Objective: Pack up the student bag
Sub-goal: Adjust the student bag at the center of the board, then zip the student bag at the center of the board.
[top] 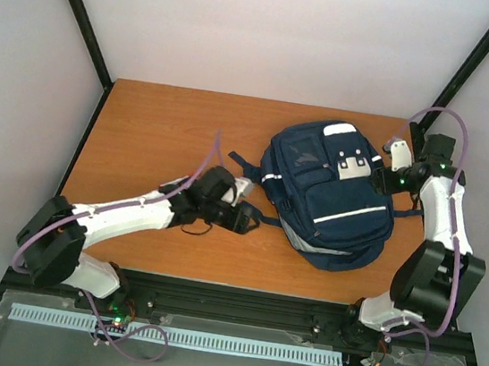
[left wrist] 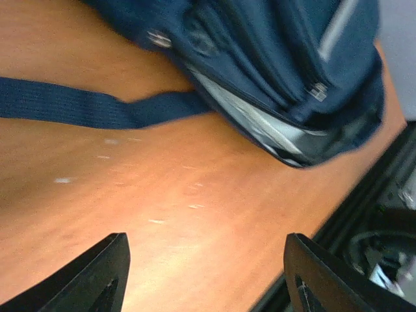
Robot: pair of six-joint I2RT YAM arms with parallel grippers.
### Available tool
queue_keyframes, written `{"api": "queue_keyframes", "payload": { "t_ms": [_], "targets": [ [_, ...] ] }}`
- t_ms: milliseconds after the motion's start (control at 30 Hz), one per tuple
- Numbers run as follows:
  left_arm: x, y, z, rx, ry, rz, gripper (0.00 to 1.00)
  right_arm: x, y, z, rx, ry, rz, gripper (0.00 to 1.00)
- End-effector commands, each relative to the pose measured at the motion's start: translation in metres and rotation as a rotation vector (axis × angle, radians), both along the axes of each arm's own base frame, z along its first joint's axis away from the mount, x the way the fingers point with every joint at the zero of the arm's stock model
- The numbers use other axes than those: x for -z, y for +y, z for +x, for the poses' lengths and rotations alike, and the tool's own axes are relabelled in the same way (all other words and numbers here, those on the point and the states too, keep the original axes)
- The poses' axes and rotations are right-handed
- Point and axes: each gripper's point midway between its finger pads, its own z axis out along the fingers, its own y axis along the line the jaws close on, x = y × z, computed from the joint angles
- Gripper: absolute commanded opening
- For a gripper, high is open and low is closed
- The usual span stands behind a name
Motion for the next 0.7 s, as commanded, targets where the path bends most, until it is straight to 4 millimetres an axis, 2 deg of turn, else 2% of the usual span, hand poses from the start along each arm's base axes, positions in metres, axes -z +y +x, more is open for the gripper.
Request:
{"api": "queue_keyframes", "payload": {
  "t_ms": [0, 67, 167, 267, 367, 467, 567, 667],
  "targets": [
    [0.012, 0.043, 0.022, -0.087, -0.038, 0.097, 0.67, -0.006, 0.054, -0.038, -0.195, -0.010, 0.046, 0.65],
    [0.013, 0.046, 0.034, -0.121, -0.046, 0.097, 0.66, -0.006, 0.077, -0.055, -0.286, -0.016, 0.039, 0.64],
    [0.015, 0.043, 0.053, -0.167, -0.029, 0.068, 0.62, 0.000, 0.099, -0.075, -0.370, -0.018, 0.003, 0.63],
    [0.011, 0.027, 0.067, -0.148, -0.045, 0.012, 0.44, 0.009, 0.112, -0.089, -0.419, 0.000, -0.012, 0.61],
    [0.017, 0.012, 0.079, -0.133, -0.026, -0.009, 0.36, 0.016, 0.121, -0.102, -0.454, 0.019, -0.004, 0.58],
    [0.019, -0.001, 0.091, -0.140, -0.009, -0.035, 0.38, 0.028, 0.126, -0.112, -0.470, 0.031, -0.021, 0.58],
    [0.026, -0.009, 0.104, -0.161, -0.006, -0.031, 0.55, 0.033, 0.133, -0.115, -0.490, 0.036, -0.040, 0.58],
    [0.027, -0.019, 0.118, -0.187, 0.010, -0.050, 0.59, 0.029, 0.150, -0.119, -0.534, 0.033, -0.007, 0.58]
  ]
}}
